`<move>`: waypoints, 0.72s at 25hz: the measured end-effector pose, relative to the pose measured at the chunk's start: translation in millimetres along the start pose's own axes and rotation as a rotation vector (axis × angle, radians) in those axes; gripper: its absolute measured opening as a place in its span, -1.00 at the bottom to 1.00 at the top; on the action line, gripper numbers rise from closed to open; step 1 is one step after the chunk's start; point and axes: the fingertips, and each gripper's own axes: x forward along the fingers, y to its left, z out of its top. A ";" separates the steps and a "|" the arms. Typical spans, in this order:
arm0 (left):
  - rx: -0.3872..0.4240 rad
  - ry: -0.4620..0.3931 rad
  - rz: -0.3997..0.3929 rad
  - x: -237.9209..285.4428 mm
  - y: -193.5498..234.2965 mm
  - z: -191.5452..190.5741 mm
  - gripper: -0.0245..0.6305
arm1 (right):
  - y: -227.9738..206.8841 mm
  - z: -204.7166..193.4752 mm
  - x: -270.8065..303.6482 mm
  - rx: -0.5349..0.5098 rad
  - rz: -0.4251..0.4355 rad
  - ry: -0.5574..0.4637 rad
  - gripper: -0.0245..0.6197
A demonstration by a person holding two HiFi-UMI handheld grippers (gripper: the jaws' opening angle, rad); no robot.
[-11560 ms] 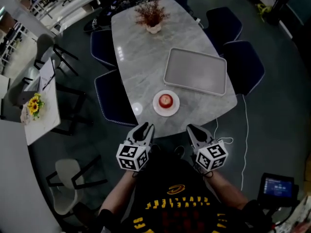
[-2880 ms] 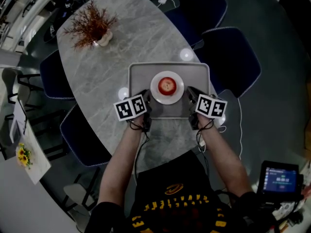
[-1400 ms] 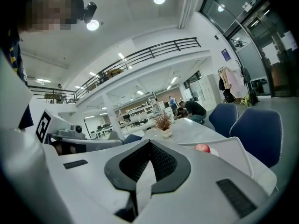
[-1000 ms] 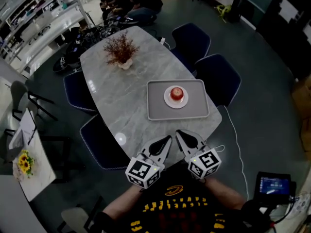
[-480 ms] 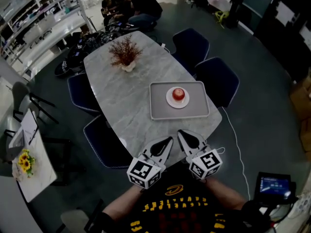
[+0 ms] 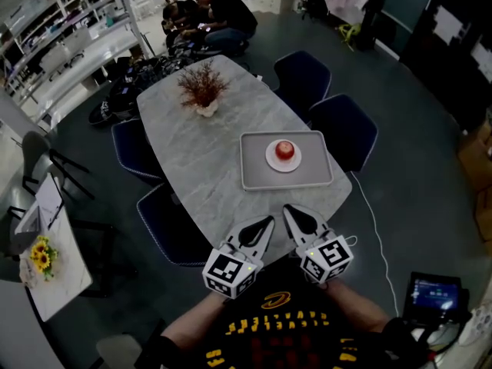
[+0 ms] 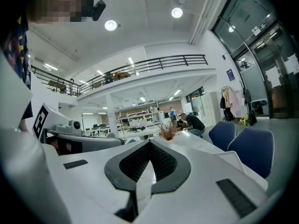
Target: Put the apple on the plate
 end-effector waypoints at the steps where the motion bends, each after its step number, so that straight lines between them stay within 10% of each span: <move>1: 0.002 0.002 0.004 0.1 0.5 1.6 -0.92 | 0.3 0.3 0.4 0.000 0.001 -0.001 -0.90; 18: 0.026 -0.007 0.027 -3.5 5.8 8.5 -0.92 | 3.4 4.4 5.3 -0.003 0.016 -0.004 -0.90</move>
